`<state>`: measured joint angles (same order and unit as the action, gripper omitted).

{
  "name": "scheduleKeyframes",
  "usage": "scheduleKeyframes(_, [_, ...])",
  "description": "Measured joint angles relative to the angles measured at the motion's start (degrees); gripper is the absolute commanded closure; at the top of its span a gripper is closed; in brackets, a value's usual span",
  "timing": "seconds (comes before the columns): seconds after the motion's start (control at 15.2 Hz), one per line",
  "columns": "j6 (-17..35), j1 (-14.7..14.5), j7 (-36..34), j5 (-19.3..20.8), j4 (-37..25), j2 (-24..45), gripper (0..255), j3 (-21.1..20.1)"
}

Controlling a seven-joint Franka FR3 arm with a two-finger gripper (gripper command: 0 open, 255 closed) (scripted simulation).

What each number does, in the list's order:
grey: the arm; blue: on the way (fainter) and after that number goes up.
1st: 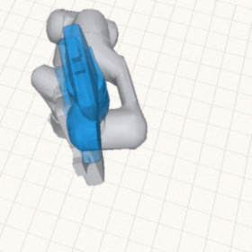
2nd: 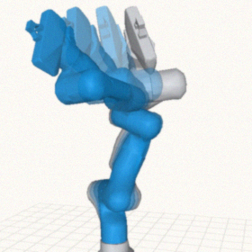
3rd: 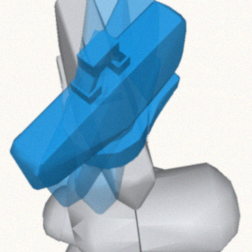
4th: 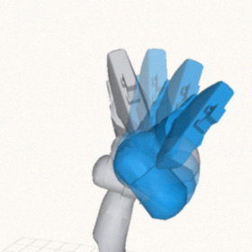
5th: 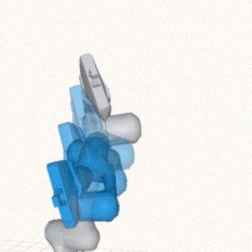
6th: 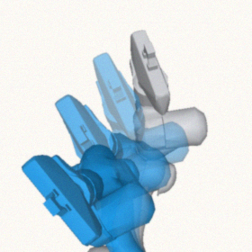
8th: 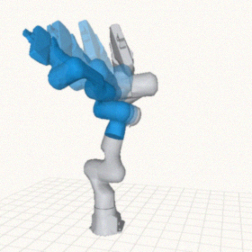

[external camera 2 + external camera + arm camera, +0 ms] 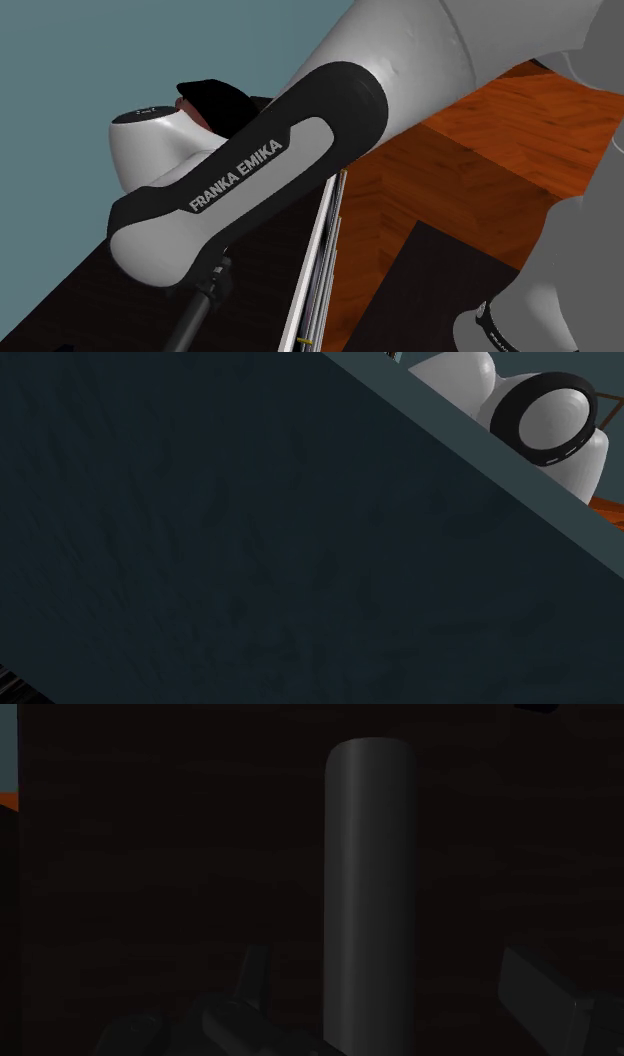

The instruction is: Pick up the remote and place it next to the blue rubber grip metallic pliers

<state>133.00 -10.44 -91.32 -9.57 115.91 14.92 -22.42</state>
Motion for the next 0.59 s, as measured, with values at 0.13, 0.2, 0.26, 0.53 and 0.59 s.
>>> scheduleKeyframes(0.13, [-2.65, 0.44, 0.14, -0.50, -0.82, -1.88, 0, -0.09])
scheduleKeyframes(0.2, [-3.61, 0.70, 0.38, -0.63, -1.28, -2.35, 0, -0.02])
scheduleKeyframes(0.26, [-4.03, 0.81, 0.47, -0.71, -1.43, -2.63, 0, 0.00])
scheduleKeyframes(0.53, [-4.48, 0.83, 0.43, -0.75, -1.64, -2.83, 0, -0.02])
scheduleKeyframes(0.59, [-4.49, 0.83, 0.43, -0.75, -1.64, -2.84, 0, -0.02])
